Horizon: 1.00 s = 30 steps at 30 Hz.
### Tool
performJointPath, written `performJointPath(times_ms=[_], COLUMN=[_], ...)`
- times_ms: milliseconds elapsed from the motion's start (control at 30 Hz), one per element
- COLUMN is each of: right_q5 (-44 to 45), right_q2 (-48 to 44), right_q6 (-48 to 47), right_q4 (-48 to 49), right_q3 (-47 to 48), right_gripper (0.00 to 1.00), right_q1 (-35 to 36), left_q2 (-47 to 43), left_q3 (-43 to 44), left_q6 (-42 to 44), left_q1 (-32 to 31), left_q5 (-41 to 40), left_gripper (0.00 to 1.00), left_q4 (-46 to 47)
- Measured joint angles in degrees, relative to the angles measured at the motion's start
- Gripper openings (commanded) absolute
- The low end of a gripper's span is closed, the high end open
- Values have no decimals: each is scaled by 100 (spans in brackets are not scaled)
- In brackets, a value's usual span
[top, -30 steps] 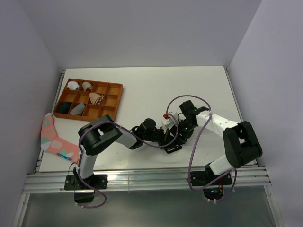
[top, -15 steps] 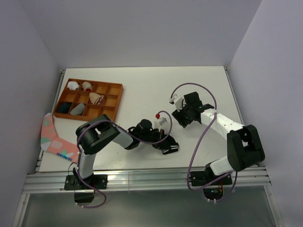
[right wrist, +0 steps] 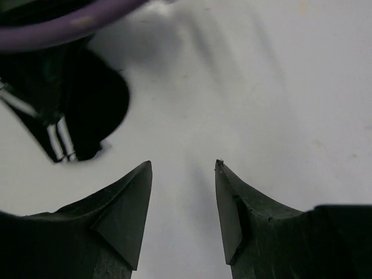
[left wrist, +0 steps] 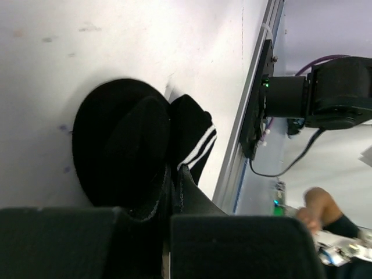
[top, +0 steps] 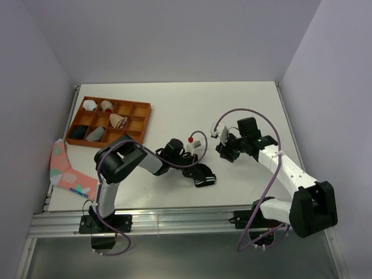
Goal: Roll the socks
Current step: Roll the sock at the center of the board.
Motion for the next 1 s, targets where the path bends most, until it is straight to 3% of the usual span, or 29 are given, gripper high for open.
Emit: performJointPath(times_ms=[367,733,1000], right_q5=[-1294,-826,-310], right_q2=[33,-166,-155], right_q6=[-1956,-1567,-1266], right_q4=[-1287,-201,662], right_q3=[-382,-1250,-1325], right_gripper=[57,54,51], right_q1=[103,1766,2286], left_q2=[205,328,330], left_q3=[581,765,778], left_q6=[-22,-328,-339], left_q1=[706,743,745], left_q5=[992,1154,1158], left_gripper=[0,0,0], left_q4=[-1408,-1681,-1714])
